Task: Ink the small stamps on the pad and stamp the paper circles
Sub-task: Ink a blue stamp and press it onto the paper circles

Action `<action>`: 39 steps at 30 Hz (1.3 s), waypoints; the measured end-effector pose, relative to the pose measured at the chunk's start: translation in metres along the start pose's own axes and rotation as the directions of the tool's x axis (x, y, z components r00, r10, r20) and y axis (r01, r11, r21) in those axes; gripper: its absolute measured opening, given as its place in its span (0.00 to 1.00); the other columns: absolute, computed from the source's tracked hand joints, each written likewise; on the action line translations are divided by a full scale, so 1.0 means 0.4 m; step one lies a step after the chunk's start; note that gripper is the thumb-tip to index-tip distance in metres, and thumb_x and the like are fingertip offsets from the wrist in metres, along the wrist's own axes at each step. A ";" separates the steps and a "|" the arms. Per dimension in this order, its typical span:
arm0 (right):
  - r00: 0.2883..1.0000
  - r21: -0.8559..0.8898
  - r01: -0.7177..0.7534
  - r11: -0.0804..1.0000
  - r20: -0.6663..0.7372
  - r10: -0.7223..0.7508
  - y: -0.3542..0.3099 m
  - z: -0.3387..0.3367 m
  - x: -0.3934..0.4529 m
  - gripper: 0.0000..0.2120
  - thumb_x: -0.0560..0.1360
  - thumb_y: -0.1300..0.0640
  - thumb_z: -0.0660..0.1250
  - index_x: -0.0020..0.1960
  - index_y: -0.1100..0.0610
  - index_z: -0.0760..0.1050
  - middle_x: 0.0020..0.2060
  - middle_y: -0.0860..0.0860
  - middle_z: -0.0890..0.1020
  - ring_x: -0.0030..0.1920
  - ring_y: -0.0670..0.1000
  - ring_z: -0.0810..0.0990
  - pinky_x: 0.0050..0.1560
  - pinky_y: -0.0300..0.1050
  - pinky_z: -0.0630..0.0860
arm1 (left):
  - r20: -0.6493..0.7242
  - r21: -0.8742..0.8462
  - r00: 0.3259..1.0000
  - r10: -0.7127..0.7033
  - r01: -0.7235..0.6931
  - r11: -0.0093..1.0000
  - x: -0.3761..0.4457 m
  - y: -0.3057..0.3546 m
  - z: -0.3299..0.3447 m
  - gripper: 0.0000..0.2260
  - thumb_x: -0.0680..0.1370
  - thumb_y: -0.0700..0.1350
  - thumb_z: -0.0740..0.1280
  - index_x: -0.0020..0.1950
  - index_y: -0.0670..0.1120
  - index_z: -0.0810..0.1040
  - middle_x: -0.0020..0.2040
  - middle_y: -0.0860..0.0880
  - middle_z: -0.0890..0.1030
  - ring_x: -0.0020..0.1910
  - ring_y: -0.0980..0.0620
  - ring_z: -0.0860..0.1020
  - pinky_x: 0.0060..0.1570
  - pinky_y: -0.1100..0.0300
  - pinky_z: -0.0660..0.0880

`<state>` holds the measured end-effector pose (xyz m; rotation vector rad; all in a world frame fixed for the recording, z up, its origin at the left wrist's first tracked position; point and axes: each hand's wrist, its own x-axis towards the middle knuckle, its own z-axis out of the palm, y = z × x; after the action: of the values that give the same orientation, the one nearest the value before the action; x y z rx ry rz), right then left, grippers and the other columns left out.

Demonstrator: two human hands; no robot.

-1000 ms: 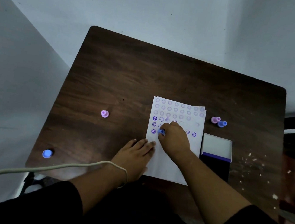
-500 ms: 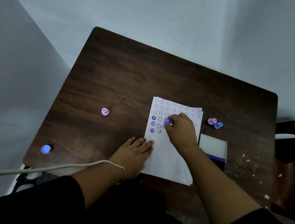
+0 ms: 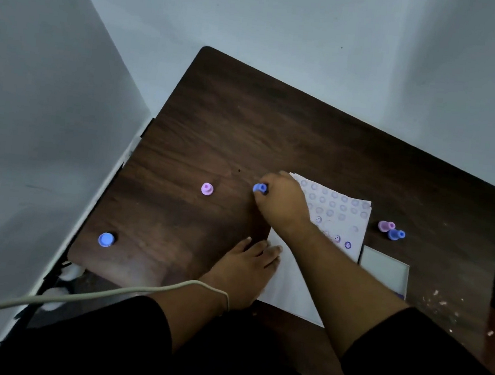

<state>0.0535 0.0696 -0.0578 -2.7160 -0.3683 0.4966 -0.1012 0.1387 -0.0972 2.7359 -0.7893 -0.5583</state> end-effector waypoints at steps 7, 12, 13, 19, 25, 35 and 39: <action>0.980 0.016 0.197 0.980 0.013 -0.197 -0.082 0.049 0.019 0.06 0.76 0.54 0.68 0.48 0.56 0.80 0.47 0.52 0.79 0.45 0.53 0.79 0.44 0.45 0.74 | -0.035 0.032 0.999 -0.018 0.019 0.999 -0.004 -0.001 0.019 0.29 0.77 0.53 0.67 0.76 0.45 0.66 0.75 0.46 0.68 0.75 0.42 0.60 0.73 0.38 0.61; 0.972 0.001 0.228 0.974 0.066 -0.227 -0.112 0.069 0.031 0.05 0.76 0.54 0.68 0.47 0.56 0.80 0.49 0.54 0.79 0.48 0.55 0.80 0.49 0.47 0.76 | -0.050 0.051 0.998 -0.026 0.028 0.998 -0.005 0.001 0.016 0.26 0.78 0.52 0.67 0.74 0.44 0.70 0.74 0.45 0.71 0.75 0.42 0.61 0.73 0.37 0.60; 0.971 0.000 0.226 0.974 0.075 -0.226 -0.116 0.074 0.034 0.05 0.76 0.55 0.68 0.48 0.56 0.80 0.51 0.54 0.79 0.49 0.56 0.80 0.49 0.46 0.74 | -0.058 0.049 0.998 -0.029 0.032 0.998 -0.006 0.002 0.012 0.25 0.79 0.52 0.66 0.74 0.43 0.70 0.74 0.45 0.72 0.76 0.41 0.61 0.73 0.37 0.59; 0.966 -0.038 0.244 0.969 0.095 -0.239 -0.135 0.088 0.042 0.05 0.77 0.57 0.67 0.49 0.57 0.80 0.52 0.54 0.79 0.51 0.55 0.79 0.50 0.46 0.75 | -0.072 -0.001 0.996 -0.049 0.049 0.999 -0.006 0.002 0.016 0.24 0.79 0.50 0.67 0.72 0.42 0.72 0.72 0.43 0.74 0.75 0.42 0.64 0.73 0.37 0.61; 0.962 -0.064 0.267 0.962 0.079 -0.262 -0.140 0.098 0.046 0.06 0.76 0.60 0.67 0.50 0.60 0.80 0.52 0.56 0.78 0.52 0.59 0.79 0.50 0.48 0.74 | -0.107 0.025 0.992 -0.070 0.073 0.997 -0.008 0.005 0.022 0.21 0.80 0.50 0.65 0.71 0.44 0.74 0.70 0.44 0.76 0.73 0.43 0.67 0.73 0.39 0.62; 0.991 -0.020 0.130 0.991 -0.011 -0.131 -0.016 -0.005 -0.033 0.18 0.78 0.55 0.69 0.67 0.58 0.77 0.66 0.56 0.76 0.64 0.57 0.76 0.64 0.50 0.73 | -0.030 0.052 0.999 -0.031 0.032 0.998 -0.004 -0.006 0.017 0.28 0.79 0.52 0.64 0.78 0.45 0.63 0.79 0.45 0.63 0.77 0.43 0.59 0.75 0.39 0.57; 0.996 -0.024 -0.026 0.999 -0.089 0.024 0.195 -0.107 -0.104 0.18 0.76 0.58 0.70 0.65 0.59 0.79 0.61 0.58 0.80 0.60 0.59 0.79 0.63 0.51 0.73 | 0.025 0.034 0.999 -0.038 0.037 0.999 0.001 0.000 0.013 0.33 0.77 0.53 0.66 0.80 0.46 0.61 0.81 0.48 0.58 0.77 0.43 0.60 0.75 0.40 0.59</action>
<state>0.0470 -0.0263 -0.0382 -2.7586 -0.3198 0.3785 -0.1032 0.1379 -0.1019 2.7854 -0.7610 -0.5935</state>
